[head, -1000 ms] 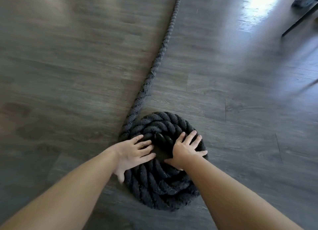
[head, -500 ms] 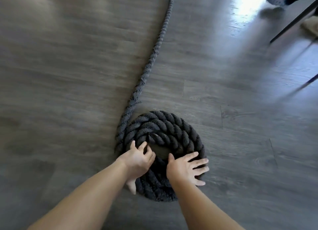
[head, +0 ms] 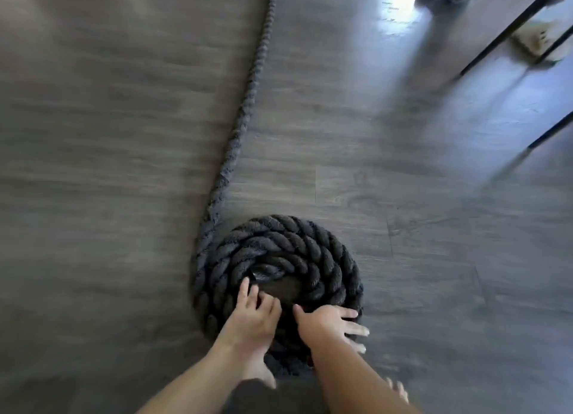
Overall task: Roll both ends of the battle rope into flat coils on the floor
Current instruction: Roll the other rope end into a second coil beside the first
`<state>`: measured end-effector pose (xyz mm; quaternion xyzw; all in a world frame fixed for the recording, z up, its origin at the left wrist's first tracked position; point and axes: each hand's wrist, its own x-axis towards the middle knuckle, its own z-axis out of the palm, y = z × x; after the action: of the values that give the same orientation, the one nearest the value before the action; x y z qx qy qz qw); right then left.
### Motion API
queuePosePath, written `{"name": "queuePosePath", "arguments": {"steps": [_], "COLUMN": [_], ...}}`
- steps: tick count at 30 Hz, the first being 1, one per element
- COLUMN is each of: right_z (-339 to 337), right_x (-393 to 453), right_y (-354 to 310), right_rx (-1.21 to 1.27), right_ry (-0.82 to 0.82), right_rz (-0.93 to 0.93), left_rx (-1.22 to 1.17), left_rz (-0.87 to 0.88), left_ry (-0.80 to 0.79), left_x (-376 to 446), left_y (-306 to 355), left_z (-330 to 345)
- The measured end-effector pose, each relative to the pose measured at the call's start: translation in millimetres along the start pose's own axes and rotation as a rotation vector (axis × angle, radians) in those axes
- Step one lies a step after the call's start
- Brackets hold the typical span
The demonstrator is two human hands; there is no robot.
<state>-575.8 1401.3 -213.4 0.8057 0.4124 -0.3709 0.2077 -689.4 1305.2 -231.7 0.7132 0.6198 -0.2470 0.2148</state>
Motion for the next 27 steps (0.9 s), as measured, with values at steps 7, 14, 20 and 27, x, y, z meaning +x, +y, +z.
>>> {"name": "queuePosePath", "arguments": {"steps": [7,14,20,27], "right_z": [-10.6,-13.7,-20.0,-35.3], "right_x": [12.4,13.6,18.0,27.4], "right_y": [-22.1,-28.1,-37.6,-60.5], "right_rx": [-0.039,-0.086,-0.135,-0.177], "right_ry": [-0.017,-0.026,-0.019,-0.023], "right_rz": [-0.054,-0.054,-0.130,-0.188], "left_rx": [0.299,0.296,0.163,0.203], "left_rz": [0.365,0.293,0.300,0.260], "left_ry": [-0.066,-0.119,-0.134,-0.109], "left_x": [5.3,29.9,28.4,36.9], "left_y": [-114.1,-119.5,-139.2,-140.8], "left_z": [-39.1,-44.2,-39.7,-41.0]}}
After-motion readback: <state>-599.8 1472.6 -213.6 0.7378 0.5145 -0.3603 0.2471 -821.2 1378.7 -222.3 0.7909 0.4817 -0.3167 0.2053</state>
